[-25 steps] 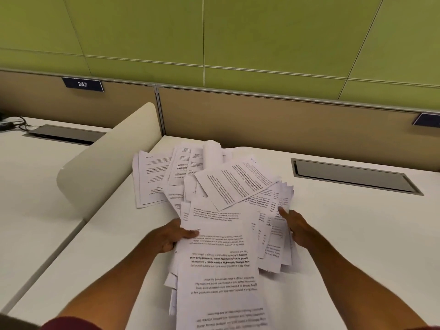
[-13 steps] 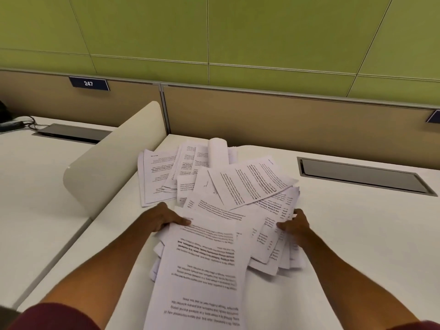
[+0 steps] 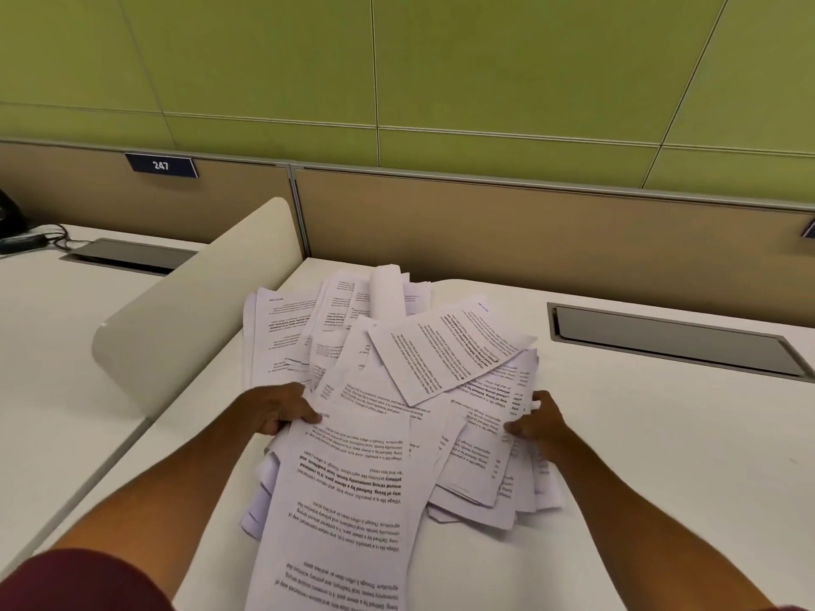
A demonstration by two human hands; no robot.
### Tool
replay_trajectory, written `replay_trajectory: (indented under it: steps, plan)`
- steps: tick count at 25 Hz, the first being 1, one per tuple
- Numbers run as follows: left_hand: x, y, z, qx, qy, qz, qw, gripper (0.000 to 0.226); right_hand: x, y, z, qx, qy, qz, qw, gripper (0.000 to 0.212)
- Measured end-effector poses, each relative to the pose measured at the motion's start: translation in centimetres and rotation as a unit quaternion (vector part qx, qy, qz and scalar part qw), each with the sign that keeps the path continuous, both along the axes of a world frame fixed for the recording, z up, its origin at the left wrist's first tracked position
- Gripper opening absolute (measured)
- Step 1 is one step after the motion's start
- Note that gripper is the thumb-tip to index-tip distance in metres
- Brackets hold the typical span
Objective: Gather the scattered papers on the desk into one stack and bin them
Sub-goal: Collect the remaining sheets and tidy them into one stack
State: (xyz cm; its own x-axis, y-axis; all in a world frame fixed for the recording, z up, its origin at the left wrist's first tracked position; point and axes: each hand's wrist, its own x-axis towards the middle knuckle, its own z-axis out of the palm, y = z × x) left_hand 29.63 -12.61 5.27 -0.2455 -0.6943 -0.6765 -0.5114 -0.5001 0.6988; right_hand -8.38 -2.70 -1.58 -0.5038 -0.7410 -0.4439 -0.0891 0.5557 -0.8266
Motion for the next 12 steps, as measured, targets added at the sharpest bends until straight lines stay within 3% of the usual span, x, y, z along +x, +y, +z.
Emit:
replay_trajectory:
  steps: [4,8,12]
  plan:
    - [-1.9,0.3,-0.3,0.003,0.115,0.017,0.993,0.051,-2.1,0.2,0.9,0.005,-0.010,0.053,0.999,0.068]
    - [-4.0,0.3,-0.9,0.003,0.256,0.060,0.965,0.036,-4.2,0.9,1.4,-0.005,-0.036,0.086,0.996,0.060]
    - [-5.9,-0.4,-0.1,-0.042,0.294,0.139,0.945,0.025,-5.2,1.0,1.7,-0.001,-0.033,0.086,0.996,0.063]
